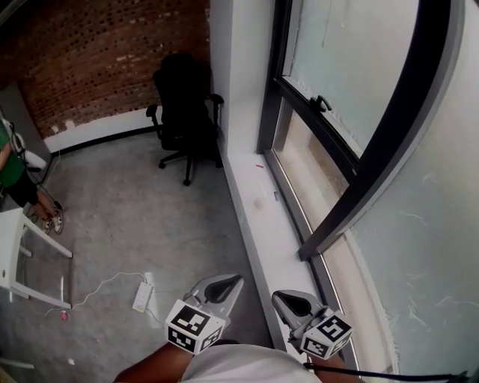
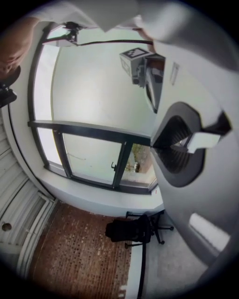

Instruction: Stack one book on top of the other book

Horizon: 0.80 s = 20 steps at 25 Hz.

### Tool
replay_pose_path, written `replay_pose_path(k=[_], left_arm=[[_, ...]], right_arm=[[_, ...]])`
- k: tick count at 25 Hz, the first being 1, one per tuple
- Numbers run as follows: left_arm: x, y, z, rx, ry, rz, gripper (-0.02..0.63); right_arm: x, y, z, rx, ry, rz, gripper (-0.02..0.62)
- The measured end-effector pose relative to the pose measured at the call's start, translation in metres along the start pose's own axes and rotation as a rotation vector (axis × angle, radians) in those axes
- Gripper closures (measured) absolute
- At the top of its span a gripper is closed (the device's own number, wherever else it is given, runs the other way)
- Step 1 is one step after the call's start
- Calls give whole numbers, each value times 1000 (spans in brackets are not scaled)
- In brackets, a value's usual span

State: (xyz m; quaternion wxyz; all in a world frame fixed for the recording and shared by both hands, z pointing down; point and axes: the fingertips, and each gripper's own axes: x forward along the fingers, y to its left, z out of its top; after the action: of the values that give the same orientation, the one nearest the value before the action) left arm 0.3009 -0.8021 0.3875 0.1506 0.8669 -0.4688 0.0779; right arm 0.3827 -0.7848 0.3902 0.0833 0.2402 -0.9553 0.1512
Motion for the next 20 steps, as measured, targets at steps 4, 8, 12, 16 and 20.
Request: replay_pose_path(k=[4,8,12,16,20], left_arm=[[-37,56,-7,-40,-19,116,601],[-76,97,-9,-57,-40,223,600],[-115,121,-18,-87,-44,329,601],[-154,138,-33,-149,-60,479,600],[-188,151,-45,-213,-83,642,600]], right_arm=[[55,20,9,-41,26,99,594],[109,50,15,-68,43,222,594],[155,91,15,-90,79,381,594],[189,124,13,-117,125,545,594],[219,155,9,-131,171,718,594]])
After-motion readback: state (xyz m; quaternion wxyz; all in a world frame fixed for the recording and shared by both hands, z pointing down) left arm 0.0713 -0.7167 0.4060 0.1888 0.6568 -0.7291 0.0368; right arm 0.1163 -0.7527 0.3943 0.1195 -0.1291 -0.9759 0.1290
